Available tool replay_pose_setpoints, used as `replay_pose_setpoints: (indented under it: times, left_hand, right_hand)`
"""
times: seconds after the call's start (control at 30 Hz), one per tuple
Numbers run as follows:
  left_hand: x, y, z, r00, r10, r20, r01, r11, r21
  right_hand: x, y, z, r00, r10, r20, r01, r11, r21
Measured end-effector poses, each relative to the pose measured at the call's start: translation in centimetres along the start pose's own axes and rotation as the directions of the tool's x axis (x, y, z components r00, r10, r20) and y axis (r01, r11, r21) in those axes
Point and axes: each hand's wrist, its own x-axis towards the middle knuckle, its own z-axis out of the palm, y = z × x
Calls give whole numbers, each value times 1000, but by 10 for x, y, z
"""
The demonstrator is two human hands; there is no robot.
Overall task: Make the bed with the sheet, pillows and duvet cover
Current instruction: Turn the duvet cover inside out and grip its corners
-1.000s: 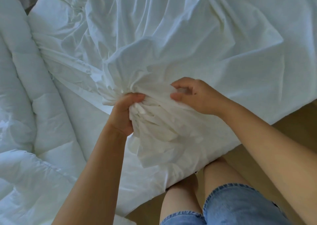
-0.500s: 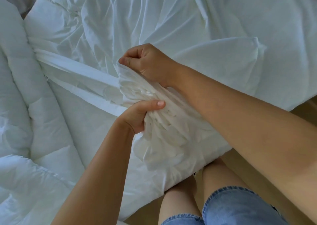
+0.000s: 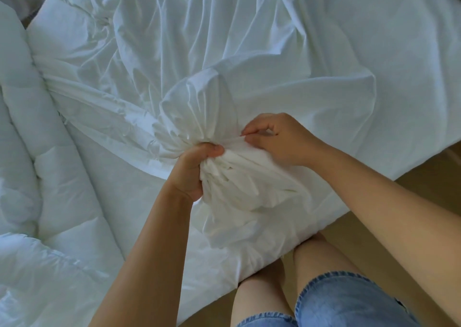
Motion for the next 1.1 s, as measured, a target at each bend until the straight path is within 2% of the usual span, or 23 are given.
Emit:
replay_pose_setpoints:
  times: [0.07,0.13,0.2,0.27,0.33,0.4,0.5,0.57,0.6,0.7,0.8,0.93,1.03,1.1]
  left_hand:
    - [1,-5,4,1000,-12,-9,12,1000,-7]
    - [3,-5,7,999,-40,-18,41,997,58]
    - [5,-2,13,992,-125,18,119,973,199]
    - [7,2,18,985,-168,50,151,958,245]
    - [7,4,19,990,-127,59,112,971,209]
    - [6,5,20,997,-29,72,19,992,128]
    - [8,1,27,995,92,48,-90,995,-33]
    - [11,-1,31,993,112,31,-110,992,-57]
    - [12,-2,32,994,108,31,-106,992,-61]
    - [16,-1,33,997,60,39,-61,998,26]
    - [17,0,33,999,-33,-13,34,991,130]
    - [16,-1,27,999,0,-43,2,999,44]
    - [18,2,11,996,51,-77,-57,995,-79]
    - [19,2,4,996,61,-64,-65,995,-73]
  right_hand:
    - [5,-5,-1,995,-32,-92,34,999,14]
    - [11,-17,-1,984,-107,-144,124,985,115]
    - [18,-34,1,978,-184,-99,202,953,227]
    - [26,-51,5,973,-229,-4,224,946,235]
    - [35,-62,8,969,-239,70,219,952,214]
    - [40,-68,10,964,-251,90,229,952,205]
    - [43,-67,14,974,-219,52,183,905,384]
    - [44,-64,15,982,-180,60,127,860,494]
    - [45,-63,15,983,-169,65,116,864,490]
    - [50,-60,8,988,-145,61,114,926,360]
    - [55,-55,-2,993,-120,10,116,974,196]
    - [43,-33,-21,994,-78,-75,81,996,39]
    - [16,-7,-36,999,11,44,-9,999,-39]
    - [7,4,-36,995,19,101,-4,989,-146]
